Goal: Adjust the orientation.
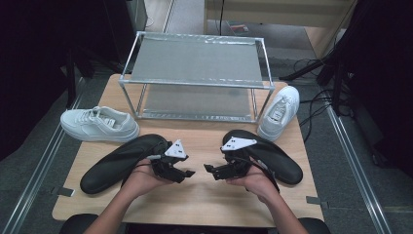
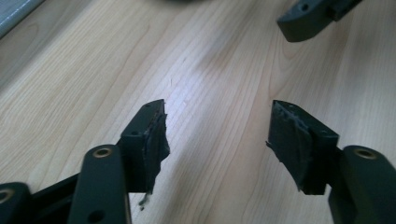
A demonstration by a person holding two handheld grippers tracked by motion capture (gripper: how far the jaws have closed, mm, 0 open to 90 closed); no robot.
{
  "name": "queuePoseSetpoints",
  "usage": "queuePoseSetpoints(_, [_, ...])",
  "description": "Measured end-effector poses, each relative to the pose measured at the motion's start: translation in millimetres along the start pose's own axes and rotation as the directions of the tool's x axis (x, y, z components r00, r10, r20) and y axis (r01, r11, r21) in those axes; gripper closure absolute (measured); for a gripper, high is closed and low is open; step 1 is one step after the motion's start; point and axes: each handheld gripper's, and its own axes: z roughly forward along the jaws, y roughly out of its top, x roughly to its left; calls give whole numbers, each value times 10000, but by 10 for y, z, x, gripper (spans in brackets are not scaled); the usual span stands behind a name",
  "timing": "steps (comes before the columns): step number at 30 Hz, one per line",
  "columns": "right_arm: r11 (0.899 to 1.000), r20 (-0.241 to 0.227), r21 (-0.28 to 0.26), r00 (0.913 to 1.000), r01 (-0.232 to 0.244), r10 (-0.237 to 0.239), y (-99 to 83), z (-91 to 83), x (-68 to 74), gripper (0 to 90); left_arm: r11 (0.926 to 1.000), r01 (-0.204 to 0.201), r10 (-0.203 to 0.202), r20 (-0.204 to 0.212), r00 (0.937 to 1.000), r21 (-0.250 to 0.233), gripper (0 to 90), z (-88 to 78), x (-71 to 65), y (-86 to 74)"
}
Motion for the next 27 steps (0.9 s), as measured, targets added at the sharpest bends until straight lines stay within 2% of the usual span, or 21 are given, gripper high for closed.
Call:
queuePoseSetpoints(3, [9985, 137, 493, 9996, 225, -232, -19, -24, -20, 136, 9993, 317, -310, 332, 9990, -190, 413, -31, 29, -24])
queuePoseSetpoints(5, [9960, -187, 783, 9989, 435, -422, -31, -24, -14, 159, 9989, 432, -421, 582, 9974, -164, 417, -51, 30, -55])
queuePoseSetpoints(7, [9950, -164, 851, 9986, 516, -504, -31, -17, 4, 227, 9961, 806, -767, 985, 9922, -362, 443, -69, 52, -98])
queuePoseSetpoints(8, [9949, -373, 798, 9975, 620, -592, -28, -20, 10, 260, 9940, 1002, -951, 1056, 9898, -439, 443, -72, 58, -110])
queuePoseSetpoints(10, [9954, -439, 571, 9962, 774, -749, -17, -37, 23, 302, 9891, 1449, -1414, 1087, 9840, -245, 446, -79, 86, -130])
queuePoseSetpoints(12, [9950, -252, 275, 9951, 963, -956, 3, -63, 37, 328, 9886, 1503, -1486, 922, 9846, -124, 444, -95, 106, -155])
queuePoseSetpoints(14, [9967, -456, 187, 9959, 785, -776, 17, -81, 26, 333, 9872, 1588, -1572, 790, 9844, -151, 444, -111, 125, -167])
queuePoseSetpoints(15, [9972, -575, 251, 9960, 703, -688, 16, -82, 17, 307, 9857, 1679, -1659, 844, 9825, -171, 437, -115, 134, -170])
queuePoseSetpoints(17, [9970, -492, 320, 9964, 703, -687, 7, -70, 12, 249, 9874, 1584, -1578, 722, 9848, -34, 419, -127, 140, -177])
queuePoseSetpoints(19, [9981, -573, 373, 9972, 495, -473, 8, -66, 10, 195, 9881, 1536, -1533, 639, 9861, 6, 419, -135, 140, -182])
queuePoseSetpoints(21, [9994, -249, 67, 9991, 345, -343, 16, -75, 14, 146, 9869, 1612, -1606, 688, 9846, -34, 412, -150, 149, -185])
queuePoseSetpoints(23, [9998, -129, 182, 9998, 128, -126, 21, -73, 13, 145, 9858, 1678, -1667, 751, 9831, -93, 403, -166, 157, -187])
queuePoseSetpoints(24, [9992, -364, 324, 9991, 236, -224, 14, -69, 12, 146, 9857, 1684, -1673, 753, 9830, -82, 403, -174, 161, -188])
queuePoseSetpoints(27, [9974, -451, 465, 9976, 544, -523, -1, -57, 45, 236, 9855, 1695, -1683, 849, 9821, -79, 394, -195, 162, -188])
